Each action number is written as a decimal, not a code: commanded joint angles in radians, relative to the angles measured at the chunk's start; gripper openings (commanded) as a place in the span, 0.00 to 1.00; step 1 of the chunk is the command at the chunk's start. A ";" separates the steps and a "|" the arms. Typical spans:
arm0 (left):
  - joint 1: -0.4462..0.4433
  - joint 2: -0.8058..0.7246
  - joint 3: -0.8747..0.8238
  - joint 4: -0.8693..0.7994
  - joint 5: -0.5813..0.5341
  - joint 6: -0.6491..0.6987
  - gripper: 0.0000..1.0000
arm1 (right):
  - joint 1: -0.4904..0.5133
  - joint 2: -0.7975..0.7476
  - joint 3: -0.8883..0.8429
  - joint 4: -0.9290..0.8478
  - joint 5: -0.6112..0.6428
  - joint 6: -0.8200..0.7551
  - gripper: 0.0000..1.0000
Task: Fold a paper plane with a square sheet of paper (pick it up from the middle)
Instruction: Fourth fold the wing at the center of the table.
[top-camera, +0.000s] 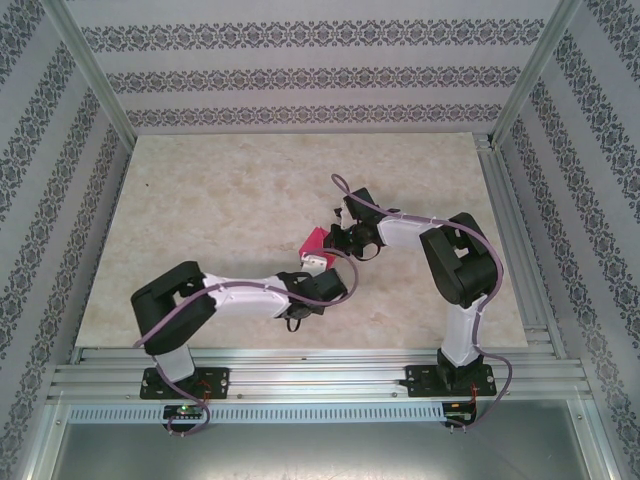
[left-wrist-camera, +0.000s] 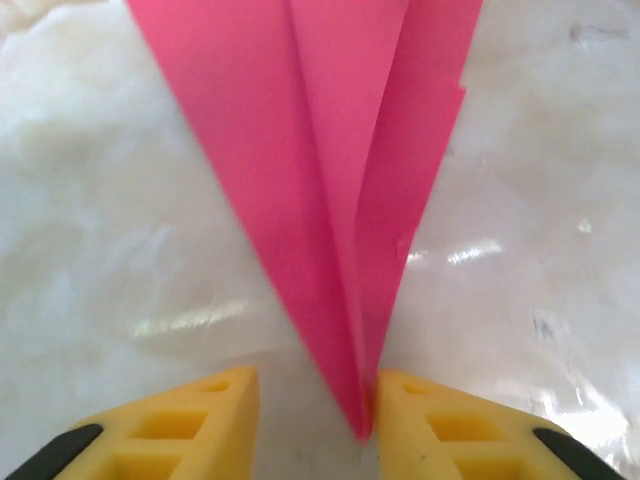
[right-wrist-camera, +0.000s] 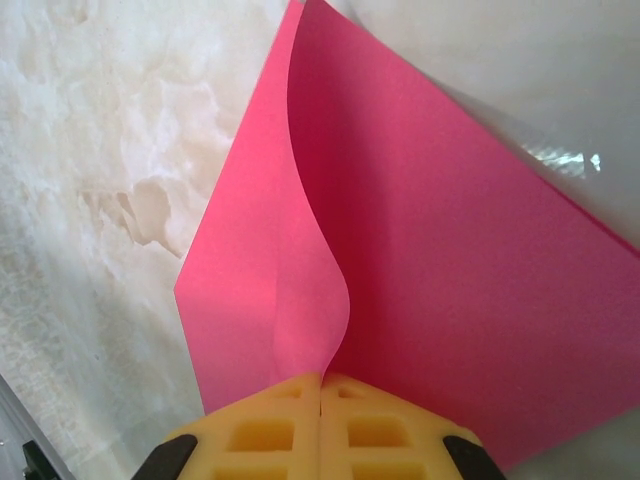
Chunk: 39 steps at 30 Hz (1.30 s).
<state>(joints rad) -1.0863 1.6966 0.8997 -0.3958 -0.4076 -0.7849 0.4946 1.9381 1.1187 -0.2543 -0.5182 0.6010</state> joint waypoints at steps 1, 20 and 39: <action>0.019 -0.187 -0.102 0.147 0.085 0.009 0.45 | -0.010 -0.010 -0.012 0.028 -0.005 -0.019 0.00; 0.271 -0.243 -0.156 0.263 0.368 -0.205 0.35 | -0.023 -0.062 -0.050 0.027 -0.029 -0.060 0.00; 0.282 -0.048 -0.092 0.455 0.543 -0.335 0.19 | -0.034 -0.031 -0.009 -0.035 -0.027 -0.101 0.00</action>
<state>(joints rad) -0.8116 1.6379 0.7792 -0.0067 0.1081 -1.0966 0.4683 1.9083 1.0847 -0.2783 -0.5510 0.5209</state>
